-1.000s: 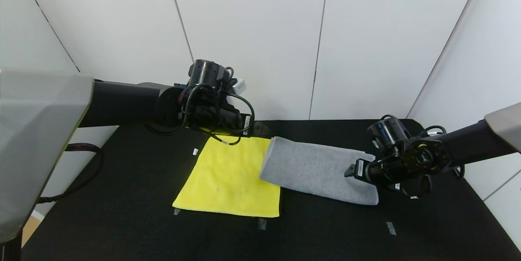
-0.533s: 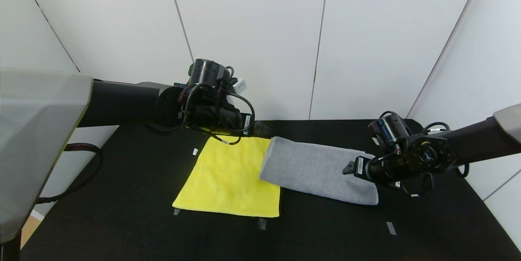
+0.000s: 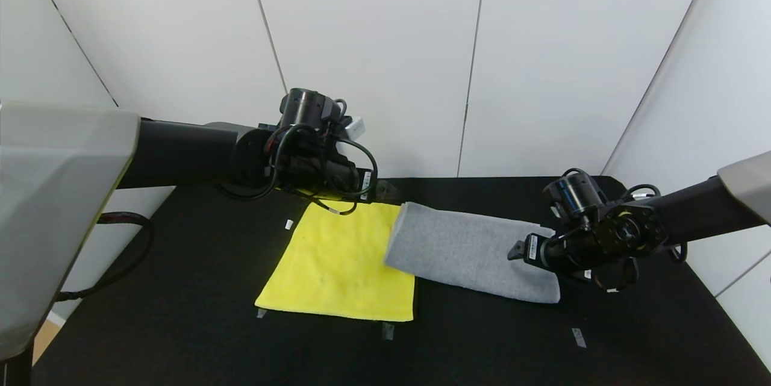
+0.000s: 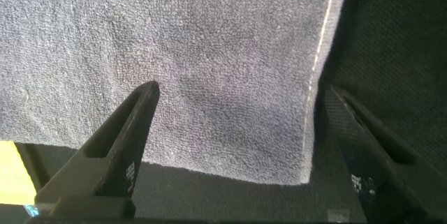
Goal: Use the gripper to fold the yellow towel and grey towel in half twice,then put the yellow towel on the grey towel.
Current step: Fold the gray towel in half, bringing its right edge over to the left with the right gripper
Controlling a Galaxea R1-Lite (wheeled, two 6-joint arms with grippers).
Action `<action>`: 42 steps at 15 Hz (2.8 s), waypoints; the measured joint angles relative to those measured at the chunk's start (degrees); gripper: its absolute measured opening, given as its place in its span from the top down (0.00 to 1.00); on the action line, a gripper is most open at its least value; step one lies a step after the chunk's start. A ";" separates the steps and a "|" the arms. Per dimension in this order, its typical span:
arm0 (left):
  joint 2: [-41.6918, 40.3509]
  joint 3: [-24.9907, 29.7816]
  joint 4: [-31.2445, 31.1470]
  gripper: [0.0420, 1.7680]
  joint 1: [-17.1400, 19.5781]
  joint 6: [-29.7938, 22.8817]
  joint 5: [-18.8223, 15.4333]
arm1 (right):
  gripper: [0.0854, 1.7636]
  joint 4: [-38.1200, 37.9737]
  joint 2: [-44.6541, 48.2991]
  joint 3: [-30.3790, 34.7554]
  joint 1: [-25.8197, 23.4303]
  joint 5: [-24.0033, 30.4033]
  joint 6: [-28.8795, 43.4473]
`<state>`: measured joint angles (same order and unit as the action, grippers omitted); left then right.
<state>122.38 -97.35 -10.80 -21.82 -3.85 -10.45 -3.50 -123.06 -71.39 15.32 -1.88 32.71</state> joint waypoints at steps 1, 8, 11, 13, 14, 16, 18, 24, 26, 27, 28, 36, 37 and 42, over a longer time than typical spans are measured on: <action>0.05 0.00 0.00 0.03 0.02 0.00 0.00 | 0.04 0.05 -0.23 -0.07 0.00 0.02 0.00; 0.35 -0.11 0.10 0.03 0.09 0.00 0.00 | 0.04 0.28 -1.66 -0.35 -0.06 0.10 0.05; 0.44 -0.11 0.07 0.03 0.13 0.09 0.00 | 0.04 0.20 -1.94 -0.57 -0.06 0.24 0.02; 0.46 -0.11 0.10 0.03 0.11 0.09 -0.02 | 0.19 0.09 -2.01 -0.60 -0.06 0.46 0.05; 0.46 -0.11 0.10 0.03 0.11 0.09 0.00 | 0.29 0.06 -2.05 -0.57 -0.06 0.44 0.05; 0.46 -0.22 0.10 0.03 0.11 0.09 0.00 | 0.45 0.09 -2.27 -0.52 -0.06 0.44 0.07; 0.48 -0.22 0.07 0.03 0.11 0.09 -0.02 | 0.57 0.05 -2.44 -0.52 -0.06 0.44 0.07; 0.66 -0.28 0.02 0.03 0.11 0.09 0.00 | 0.98 0.13 -2.65 -0.16 -0.22 0.46 0.09; 0.66 -0.28 0.00 0.03 0.13 0.06 0.00 | 0.98 0.05 -2.66 -0.05 -0.33 0.49 0.09; 0.63 -0.28 -0.01 0.03 0.18 0.05 0.00 | 0.98 0.00 -2.60 0.00 -0.45 0.51 0.09; 0.63 -0.28 -0.01 0.03 0.18 0.00 0.00 | 0.98 -0.16 -2.38 0.00 -0.55 0.49 0.07; 0.06 -0.27 -0.04 0.03 0.35 0.00 -0.02 | 0.98 -4.46 4.62 -0.13 -4.85 0.55 -2.28; 0.00 -0.24 -0.09 0.03 0.40 0.00 0.00 | 0.98 -5.08 5.51 -0.22 -5.81 0.55 -3.05; -0.44 -0.22 -0.11 0.03 0.38 0.02 -0.02 | 0.98 -6.84 8.86 -0.39 -9.98 0.54 -5.95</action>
<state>121.94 -97.57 -10.91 -21.44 -3.83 -10.47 -10.34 -114.20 -71.78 5.34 -1.34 26.76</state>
